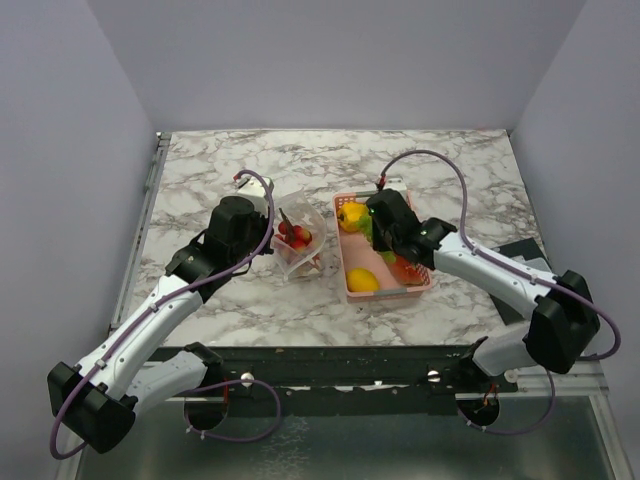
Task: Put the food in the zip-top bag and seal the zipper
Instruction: Pick up the fake fruit from the bin, then place the fake fruit in the zipper food storage bag.
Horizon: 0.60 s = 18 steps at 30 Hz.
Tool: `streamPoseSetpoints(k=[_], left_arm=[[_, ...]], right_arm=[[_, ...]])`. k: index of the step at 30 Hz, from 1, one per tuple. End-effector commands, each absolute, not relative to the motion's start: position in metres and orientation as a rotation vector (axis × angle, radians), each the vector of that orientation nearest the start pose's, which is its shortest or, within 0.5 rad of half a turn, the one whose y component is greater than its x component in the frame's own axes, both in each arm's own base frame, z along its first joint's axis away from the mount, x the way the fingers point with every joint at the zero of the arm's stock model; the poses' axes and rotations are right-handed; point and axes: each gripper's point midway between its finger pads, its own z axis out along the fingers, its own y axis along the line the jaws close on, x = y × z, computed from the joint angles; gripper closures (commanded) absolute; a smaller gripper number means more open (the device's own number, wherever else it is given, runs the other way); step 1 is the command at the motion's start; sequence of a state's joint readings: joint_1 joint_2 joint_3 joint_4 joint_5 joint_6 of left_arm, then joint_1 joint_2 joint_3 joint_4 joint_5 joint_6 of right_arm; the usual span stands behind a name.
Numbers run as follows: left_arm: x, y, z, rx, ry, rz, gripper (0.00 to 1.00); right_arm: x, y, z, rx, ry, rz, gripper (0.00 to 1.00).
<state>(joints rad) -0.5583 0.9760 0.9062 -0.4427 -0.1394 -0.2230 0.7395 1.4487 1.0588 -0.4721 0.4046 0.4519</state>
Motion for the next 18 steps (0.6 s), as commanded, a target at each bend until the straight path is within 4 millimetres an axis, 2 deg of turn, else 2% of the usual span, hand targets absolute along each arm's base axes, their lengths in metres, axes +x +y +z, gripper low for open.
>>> streamPoseSetpoints(k=[1, 6, 9, 18], left_arm=[[0.279, -0.157, 0.217, 0.273, 2.069, -0.340, 1.00], [0.279, -0.157, 0.217, 0.273, 2.070, -0.340, 1.00], [0.279, -0.157, 0.217, 0.273, 2.070, -0.339, 1.00], [0.278, -0.157, 0.217, 0.274, 2.069, -0.343, 1.00]], right_arm=[[0.307, 0.208, 0.173, -0.147, 2.263, 0.147, 0.99], [0.298, 0.222, 0.212, -0.169, 2.189, 0.324, 0.99], [0.293, 0.223, 0.234, -0.171, 2.158, 0.370, 0.99], [0.269, 0.250, 0.286, -0.246, 2.085, 0.629, 0.99]])
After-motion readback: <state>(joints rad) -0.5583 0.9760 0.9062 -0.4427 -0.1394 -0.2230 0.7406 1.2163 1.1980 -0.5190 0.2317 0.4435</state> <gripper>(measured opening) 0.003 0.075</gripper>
